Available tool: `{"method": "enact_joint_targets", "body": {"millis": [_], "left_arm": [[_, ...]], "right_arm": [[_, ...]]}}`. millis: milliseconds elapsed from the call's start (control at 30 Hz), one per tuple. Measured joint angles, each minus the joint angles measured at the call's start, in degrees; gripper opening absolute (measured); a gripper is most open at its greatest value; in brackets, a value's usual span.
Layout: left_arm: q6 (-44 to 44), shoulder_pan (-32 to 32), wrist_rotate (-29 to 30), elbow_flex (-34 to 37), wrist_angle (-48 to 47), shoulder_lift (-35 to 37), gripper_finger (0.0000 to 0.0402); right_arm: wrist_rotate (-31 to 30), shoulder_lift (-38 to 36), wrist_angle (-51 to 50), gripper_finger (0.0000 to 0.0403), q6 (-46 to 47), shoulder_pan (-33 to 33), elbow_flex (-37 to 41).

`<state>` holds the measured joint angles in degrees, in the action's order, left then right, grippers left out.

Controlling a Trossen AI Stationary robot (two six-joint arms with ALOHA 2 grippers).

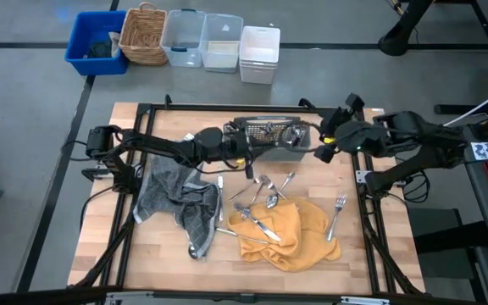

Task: Sort silverware
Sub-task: Put the silver spoon into the gray utensil holder

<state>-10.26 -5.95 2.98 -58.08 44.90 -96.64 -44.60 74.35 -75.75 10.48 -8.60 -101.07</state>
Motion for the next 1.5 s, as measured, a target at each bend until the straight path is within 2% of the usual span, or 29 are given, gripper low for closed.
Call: {"method": "enact_joint_targets", "body": {"millis": [300, 633, 767, 1333, 1500], "left_arm": [[0.94, -3.18, 0.02, -0.58, 14.85, -8.87, 0.0008], [-0.73, -4.94, 0.05, -14.3, 15.56, -22.34, 0.0012], [-1.33, -5.45, 0.04, -17.03, 15.5, -25.4, 0.0015], [-1.13, -6.31, 0.81, -17.03, -3.81, -25.77, 0.0017], [-1.33, -6.04, 0.83, -17.03, -6.74, -25.77, 0.0017]], "right_arm": [[0.0, 0.03, 9.84, 0.0138, -0.2, 0.0, 5.92], [0.0, 0.0, 9.84, 0.0138, -0.21, 0.0, 5.94], [0.02, 0.0, 9.69, 0.0138, -0.22, 0.0, 5.94], [0.04, 0.0, 7.24, 0.0138, -0.33, 0.0, 5.93], [0.17, 0.0, 6.56, 0.0138, -0.31, 0.0, 5.93]]}}
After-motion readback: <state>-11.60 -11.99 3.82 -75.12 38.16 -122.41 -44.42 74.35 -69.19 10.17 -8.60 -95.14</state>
